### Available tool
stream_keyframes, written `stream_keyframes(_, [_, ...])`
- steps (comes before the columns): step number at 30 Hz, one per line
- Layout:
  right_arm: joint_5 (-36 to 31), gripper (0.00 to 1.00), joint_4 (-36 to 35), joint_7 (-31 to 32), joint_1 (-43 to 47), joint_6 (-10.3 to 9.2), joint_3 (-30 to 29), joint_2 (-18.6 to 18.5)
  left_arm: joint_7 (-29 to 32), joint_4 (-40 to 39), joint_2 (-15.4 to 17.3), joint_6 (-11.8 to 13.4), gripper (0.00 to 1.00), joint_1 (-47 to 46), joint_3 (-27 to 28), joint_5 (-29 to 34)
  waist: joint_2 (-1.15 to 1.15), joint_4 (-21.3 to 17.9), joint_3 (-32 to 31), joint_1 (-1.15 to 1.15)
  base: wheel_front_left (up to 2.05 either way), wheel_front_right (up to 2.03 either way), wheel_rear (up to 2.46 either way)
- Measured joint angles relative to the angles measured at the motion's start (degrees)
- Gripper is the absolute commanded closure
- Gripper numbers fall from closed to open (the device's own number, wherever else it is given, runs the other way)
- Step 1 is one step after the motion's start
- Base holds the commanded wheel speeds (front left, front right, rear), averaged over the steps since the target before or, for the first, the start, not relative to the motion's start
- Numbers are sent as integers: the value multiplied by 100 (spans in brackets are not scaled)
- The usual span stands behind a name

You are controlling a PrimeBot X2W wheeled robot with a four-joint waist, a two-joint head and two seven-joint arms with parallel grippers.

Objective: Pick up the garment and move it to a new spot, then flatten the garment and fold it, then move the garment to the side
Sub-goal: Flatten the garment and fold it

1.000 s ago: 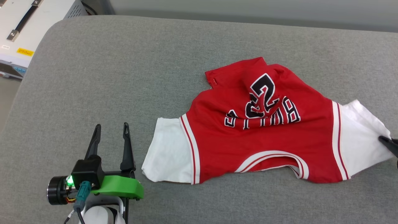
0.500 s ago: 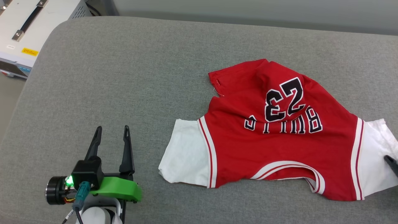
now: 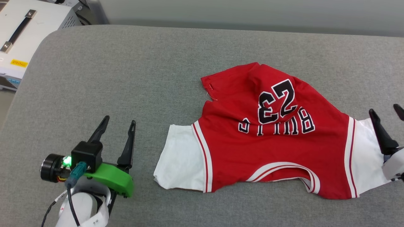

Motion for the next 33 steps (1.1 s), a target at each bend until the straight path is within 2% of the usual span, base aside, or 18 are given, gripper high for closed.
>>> stream_keyframes(4, [-650,0,-620,282,518,0,-533,535,955,-66,605,-41,0,-330,-870,-524,0,-1,-46,0,0,0,0])
stream_keyframes(8, [-1117,0,-1206,668,1037,0,-864,1003,1936,-390,1212,-44,0,-556,-1719,-1556,0,5,-155,0,0,0,0])
stream_keyframes(10, [-1265,0,-1458,842,1212,0,-948,1152,2566,-563,1538,-44,0,-701,-2130,-2078,0,5,-200,0,0,0,0])
stream_keyframes(11, [-1338,0,-1659,975,1318,0,-995,1268,3083,-740,1828,-44,0,-832,-2434,-2516,0,-14,-218,0,0,0,0])
stream_keyframes(14, [-1402,0,-1886,1121,1389,0,-1048,1373,3721,-961,2137,-44,0,-1061,-2815,-3118,0,-43,-189,0,0,0,0])
stream_keyframes(16, [-1445,0,-1984,1177,1404,0,-1050,1434,4063,-1034,2354,-44,0,-1250,-3134,-3306,0,-69,-150,0,0,0,0])
stream_keyframes(18, [-1482,0,-2051,1215,1410,0,-1038,1481,4280,-1048,2548,-44,0,-1410,-3456,-3355,0,-105,-113,0,0,0,0])
stream_keyframes(22, [-1516,0,-2116,1249,1412,0,-1014,1555,4461,-947,2681,-44,0,-1578,-3957,-3518,0,-178,-17,0,0,0,0])
stream_keyframes(33, [-1568,0,-2158,1272,1330,0,-982,1589,4310,-186,2729,-44,0,-1889,-4730,-3551,0,-354,409,0,0,0,0])
